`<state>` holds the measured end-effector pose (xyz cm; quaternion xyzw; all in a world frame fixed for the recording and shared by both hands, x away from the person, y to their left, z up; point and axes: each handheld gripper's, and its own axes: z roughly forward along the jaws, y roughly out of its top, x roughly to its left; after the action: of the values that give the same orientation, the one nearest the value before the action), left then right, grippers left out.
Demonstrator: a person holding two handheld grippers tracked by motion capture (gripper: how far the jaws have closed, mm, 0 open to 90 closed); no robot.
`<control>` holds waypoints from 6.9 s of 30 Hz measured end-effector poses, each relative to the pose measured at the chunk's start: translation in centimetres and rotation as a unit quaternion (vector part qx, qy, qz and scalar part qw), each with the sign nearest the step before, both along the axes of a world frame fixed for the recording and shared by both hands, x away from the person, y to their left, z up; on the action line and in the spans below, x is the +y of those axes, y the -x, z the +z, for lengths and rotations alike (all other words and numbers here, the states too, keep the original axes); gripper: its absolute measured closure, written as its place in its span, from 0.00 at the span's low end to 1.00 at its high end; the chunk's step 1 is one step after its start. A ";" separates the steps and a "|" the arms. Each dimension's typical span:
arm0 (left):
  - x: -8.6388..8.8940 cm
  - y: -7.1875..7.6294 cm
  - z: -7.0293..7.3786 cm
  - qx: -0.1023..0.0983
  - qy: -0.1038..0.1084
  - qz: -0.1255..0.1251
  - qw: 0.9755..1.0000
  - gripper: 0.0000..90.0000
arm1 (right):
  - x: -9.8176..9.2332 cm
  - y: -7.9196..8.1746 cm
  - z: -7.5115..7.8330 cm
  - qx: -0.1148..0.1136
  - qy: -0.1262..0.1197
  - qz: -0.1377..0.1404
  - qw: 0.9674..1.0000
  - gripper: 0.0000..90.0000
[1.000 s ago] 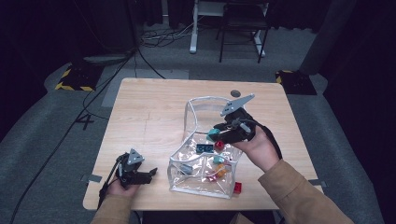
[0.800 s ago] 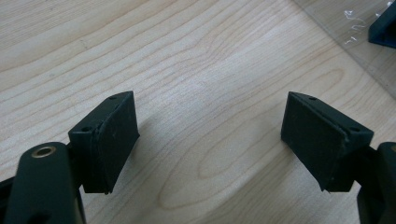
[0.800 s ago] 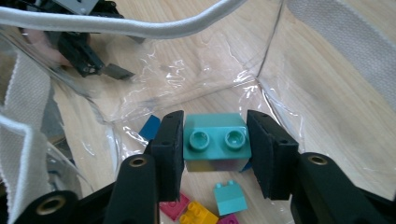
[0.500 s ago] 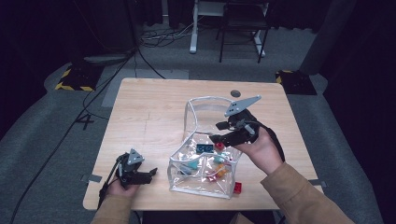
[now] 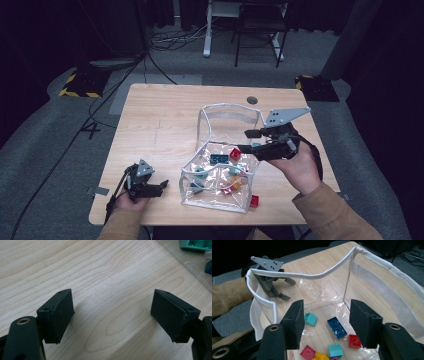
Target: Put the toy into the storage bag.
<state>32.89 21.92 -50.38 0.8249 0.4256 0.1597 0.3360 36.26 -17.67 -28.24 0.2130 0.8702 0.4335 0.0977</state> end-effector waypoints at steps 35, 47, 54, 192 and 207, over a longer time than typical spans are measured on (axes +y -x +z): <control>0.0 0.0 0.0 0.000 0.000 -0.001 1.000 0.21 | -8.3 4.3 -2.1 0.004 -0.038 -0.061 0.997 0.49; 0.0 0.0 0.0 0.000 0.000 0.000 1.000 0.21 | -7.7 4.4 -7.7 0.046 -0.015 -0.056 0.997 0.49; 0.0 0.0 0.0 0.000 0.000 0.000 1.000 0.21 | -7.0 4.7 -11.7 0.078 0.003 -0.045 0.996 0.49; 0.0 0.0 0.0 0.001 0.000 0.000 1.000 0.21 | -0.7 -3.8 -0.9 -0.008 -0.026 -0.033 0.999 0.65; 0.0 0.0 0.0 0.001 0.000 -0.001 1.000 0.21 | 1.7 -6.1 -3.0 0.031 0.022 -0.036 0.999 0.65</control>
<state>32.91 21.92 -50.37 0.8254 0.4255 0.1584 0.3356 42.35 -16.00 -31.24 0.2549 0.8739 0.4037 0.0910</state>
